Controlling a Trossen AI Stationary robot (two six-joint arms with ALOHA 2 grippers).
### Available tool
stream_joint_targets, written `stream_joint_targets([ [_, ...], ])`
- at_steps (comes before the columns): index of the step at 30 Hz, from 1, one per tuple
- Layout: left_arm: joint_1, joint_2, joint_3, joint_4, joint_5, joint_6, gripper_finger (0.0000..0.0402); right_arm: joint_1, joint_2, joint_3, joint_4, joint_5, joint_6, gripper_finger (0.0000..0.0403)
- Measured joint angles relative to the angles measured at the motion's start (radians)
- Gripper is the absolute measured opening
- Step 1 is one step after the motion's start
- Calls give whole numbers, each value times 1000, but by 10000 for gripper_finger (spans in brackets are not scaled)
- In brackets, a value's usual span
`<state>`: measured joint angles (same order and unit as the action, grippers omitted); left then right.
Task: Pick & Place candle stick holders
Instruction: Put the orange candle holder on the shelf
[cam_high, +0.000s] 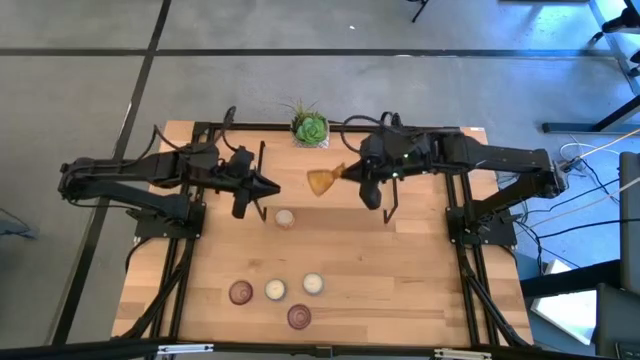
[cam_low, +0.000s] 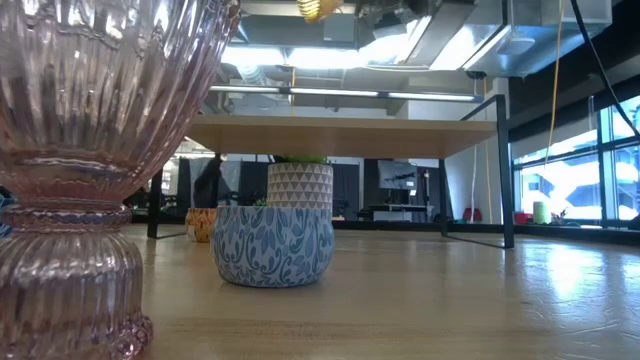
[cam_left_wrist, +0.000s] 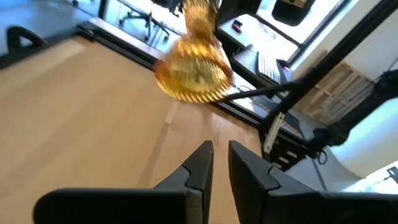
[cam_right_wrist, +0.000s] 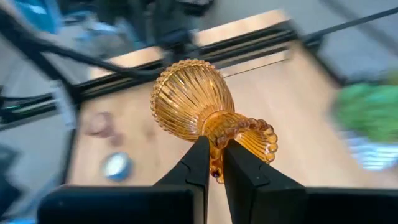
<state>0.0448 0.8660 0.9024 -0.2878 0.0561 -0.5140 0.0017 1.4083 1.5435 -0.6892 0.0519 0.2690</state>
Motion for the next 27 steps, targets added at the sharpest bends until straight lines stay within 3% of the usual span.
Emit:
stream_joint_targets([
  [8, 0, -44, 0, -33, -62, 3, 45, 0, 133, 233, -324, 102, -97, 30],
  [16, 0, -49, -2, -50, -65, -3, 45, 21, 473, 651, -797, 139, -120, 30],
  [19, -1, -49, -2, -54, -65, -7, 45, 29, 574, 796, -889, 183, -121, 30],
  [23, -9, -49, -2, -55, -65, -16, 45, 41, 588, 799, -842, 216, -119, 30],
  [27, -18, -49, -2, -63, -65, -26, 45, 41, 590, 807, -890, 351, -96, 30],
])
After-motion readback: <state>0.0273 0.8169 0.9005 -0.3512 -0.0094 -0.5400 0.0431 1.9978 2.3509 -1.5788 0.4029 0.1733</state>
